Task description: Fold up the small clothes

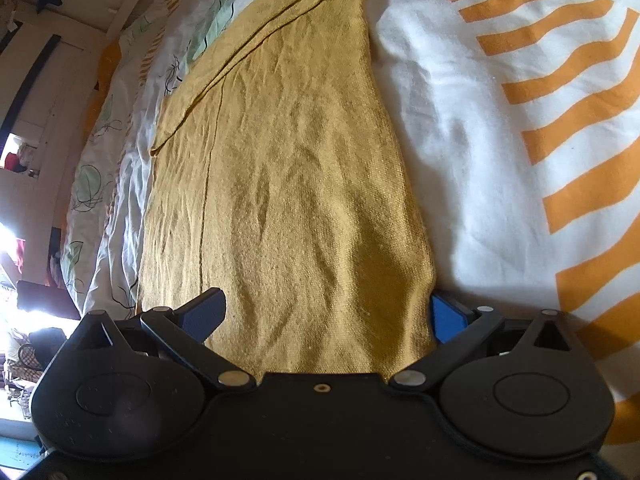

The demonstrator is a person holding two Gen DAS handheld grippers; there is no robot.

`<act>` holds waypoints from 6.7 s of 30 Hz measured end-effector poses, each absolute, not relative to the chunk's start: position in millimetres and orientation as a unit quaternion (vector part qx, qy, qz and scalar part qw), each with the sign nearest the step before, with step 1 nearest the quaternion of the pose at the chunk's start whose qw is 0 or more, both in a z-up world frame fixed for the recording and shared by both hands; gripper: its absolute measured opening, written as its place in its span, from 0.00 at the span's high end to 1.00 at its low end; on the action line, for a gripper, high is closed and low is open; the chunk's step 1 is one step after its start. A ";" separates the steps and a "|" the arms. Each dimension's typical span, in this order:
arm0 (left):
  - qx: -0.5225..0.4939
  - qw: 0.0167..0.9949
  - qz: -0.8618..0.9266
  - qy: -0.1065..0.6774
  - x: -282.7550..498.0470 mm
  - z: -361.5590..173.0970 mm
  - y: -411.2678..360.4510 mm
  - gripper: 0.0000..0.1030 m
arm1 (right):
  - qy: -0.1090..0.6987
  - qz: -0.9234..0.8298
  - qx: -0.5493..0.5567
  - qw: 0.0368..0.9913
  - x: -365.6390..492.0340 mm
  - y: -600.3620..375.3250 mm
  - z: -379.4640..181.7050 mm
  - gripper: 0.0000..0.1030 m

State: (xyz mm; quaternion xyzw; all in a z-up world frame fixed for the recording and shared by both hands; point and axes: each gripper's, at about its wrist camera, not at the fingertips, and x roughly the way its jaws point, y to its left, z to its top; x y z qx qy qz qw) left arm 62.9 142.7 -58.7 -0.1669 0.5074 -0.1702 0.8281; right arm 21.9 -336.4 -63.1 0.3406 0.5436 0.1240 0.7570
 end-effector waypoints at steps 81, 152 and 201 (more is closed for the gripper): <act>-0.319 0.852 -0.190 0.369 200.4 29.5 149.4 0.96 | 0.273 0.130 0.144 0.942 142.8 -349.0 38.5 0.92; -0.148 0.859 -0.149 0.467 257.7 -48.5 122.2 0.97 | 0.301 0.072 0.114 0.944 186.5 -296.3 -40.4 0.30; -0.022 0.900 -0.208 0.382 229.2 -15.8 66.2 0.43 | 0.333 0.102 -0.029 0.937 170.7 -190.9 -49.5 0.07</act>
